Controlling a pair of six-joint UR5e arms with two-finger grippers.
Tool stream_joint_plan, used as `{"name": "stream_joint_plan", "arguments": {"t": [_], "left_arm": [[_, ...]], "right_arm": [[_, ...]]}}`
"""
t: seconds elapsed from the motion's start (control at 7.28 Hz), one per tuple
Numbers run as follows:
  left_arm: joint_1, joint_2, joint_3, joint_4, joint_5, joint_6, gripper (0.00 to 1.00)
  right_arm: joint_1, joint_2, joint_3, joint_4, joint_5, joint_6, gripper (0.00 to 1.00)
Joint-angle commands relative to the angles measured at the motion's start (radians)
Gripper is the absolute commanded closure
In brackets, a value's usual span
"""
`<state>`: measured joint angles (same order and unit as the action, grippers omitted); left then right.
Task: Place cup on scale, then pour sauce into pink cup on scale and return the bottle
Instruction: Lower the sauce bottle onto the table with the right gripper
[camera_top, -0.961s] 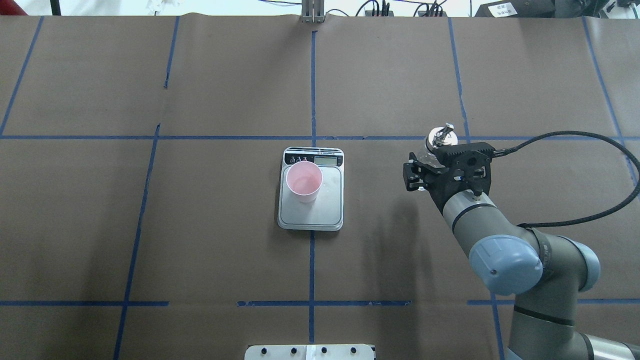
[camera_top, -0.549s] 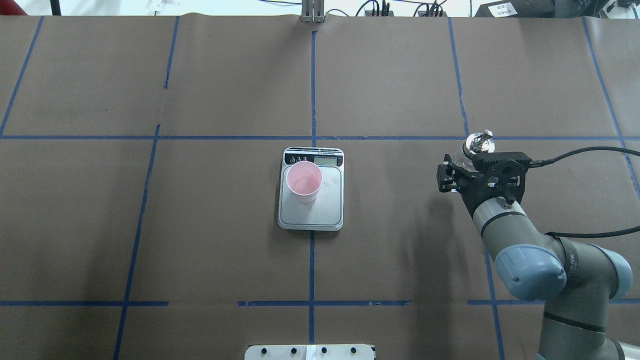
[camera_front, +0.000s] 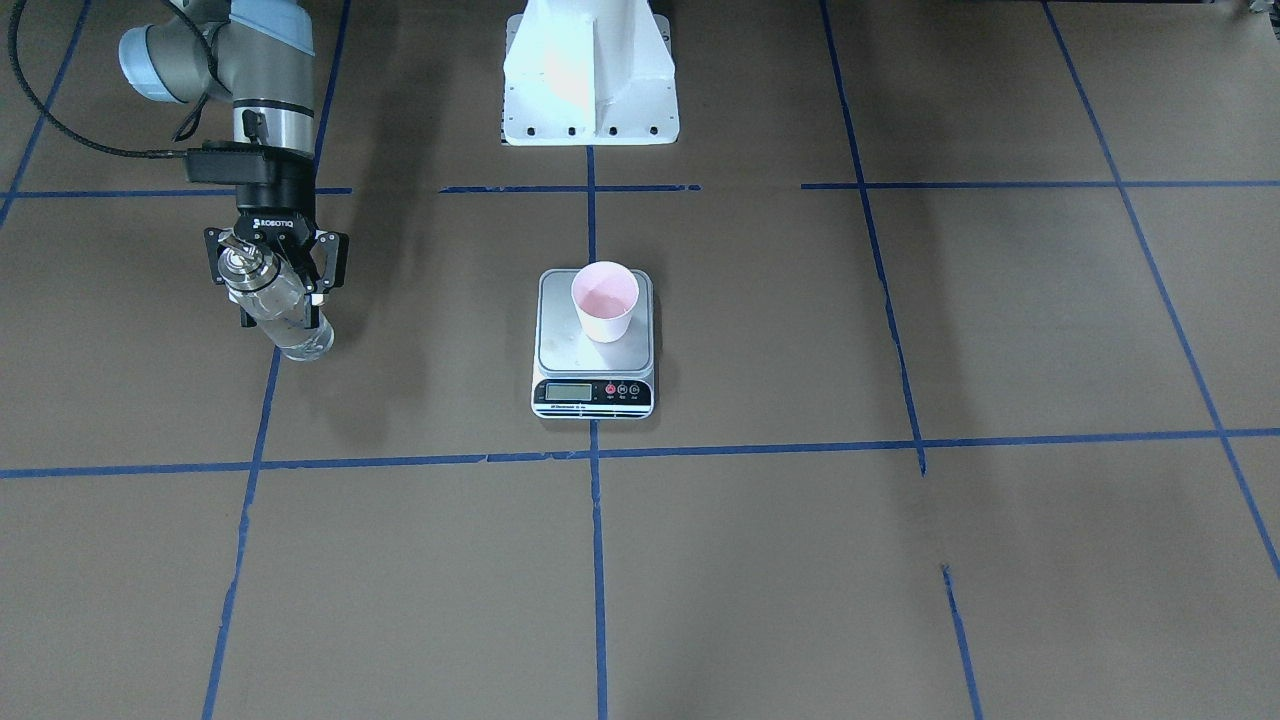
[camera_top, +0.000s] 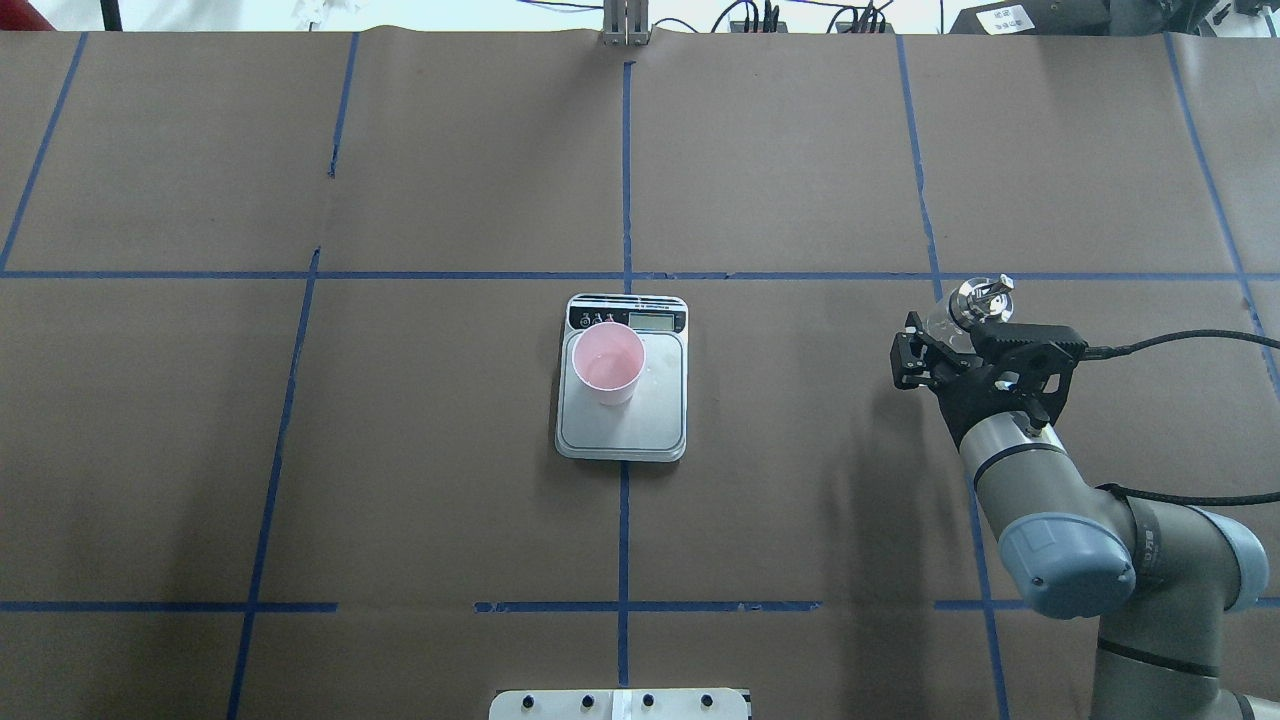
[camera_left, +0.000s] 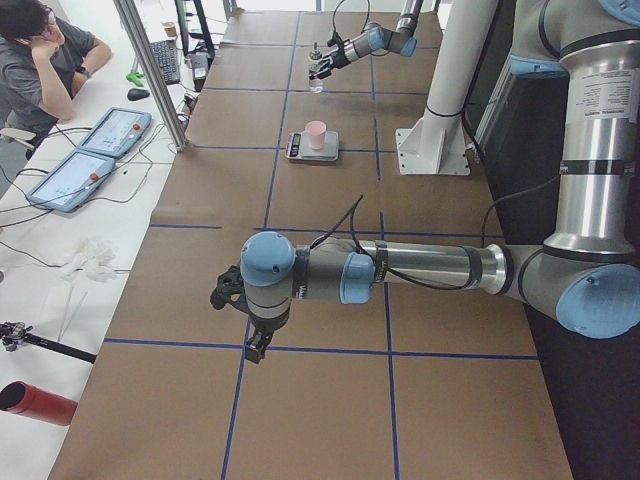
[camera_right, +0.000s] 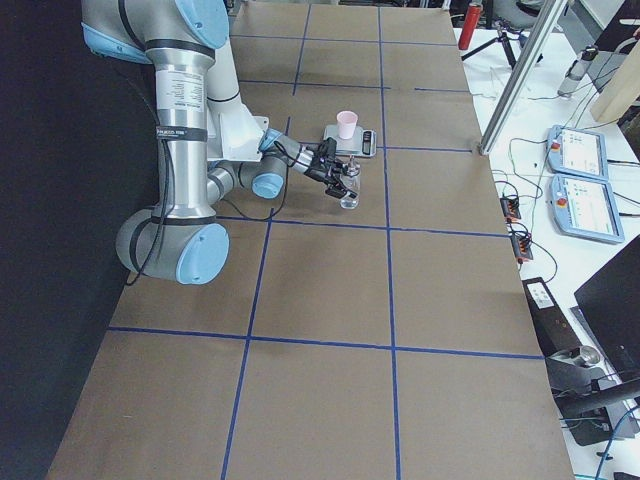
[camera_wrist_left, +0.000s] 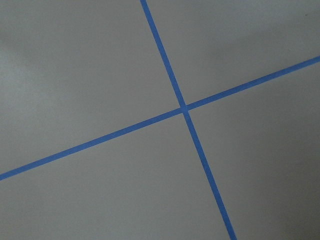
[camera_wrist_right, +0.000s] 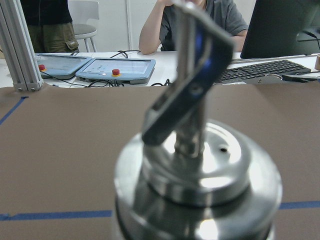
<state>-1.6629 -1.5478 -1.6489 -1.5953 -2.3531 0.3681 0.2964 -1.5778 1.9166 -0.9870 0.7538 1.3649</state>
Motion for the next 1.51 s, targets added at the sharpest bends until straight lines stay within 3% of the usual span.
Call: {"name": "stream_joint_plan", "arguments": {"t": [0.0,0.96,1.1,1.37], "left_arm": [[0.000,0.000,0.000,0.000,0.000,0.000,0.00],[0.000,0.000,0.001,0.000,0.000,0.000,0.00],[0.000,0.000,0.000,0.000,0.000,0.000,0.00],[0.000,0.000,0.000,0.000,0.000,0.000,0.00]], "right_arm": [[-0.025,-0.001,-0.066,0.063,-0.039,0.005,1.00],[-0.037,-0.024,-0.073,0.062,-0.033,0.000,0.97],[-0.037,-0.024,-0.073,0.064,-0.031,0.000,0.87],[-0.037,-0.024,-0.071,0.064,-0.030,-0.006,0.56]]}}
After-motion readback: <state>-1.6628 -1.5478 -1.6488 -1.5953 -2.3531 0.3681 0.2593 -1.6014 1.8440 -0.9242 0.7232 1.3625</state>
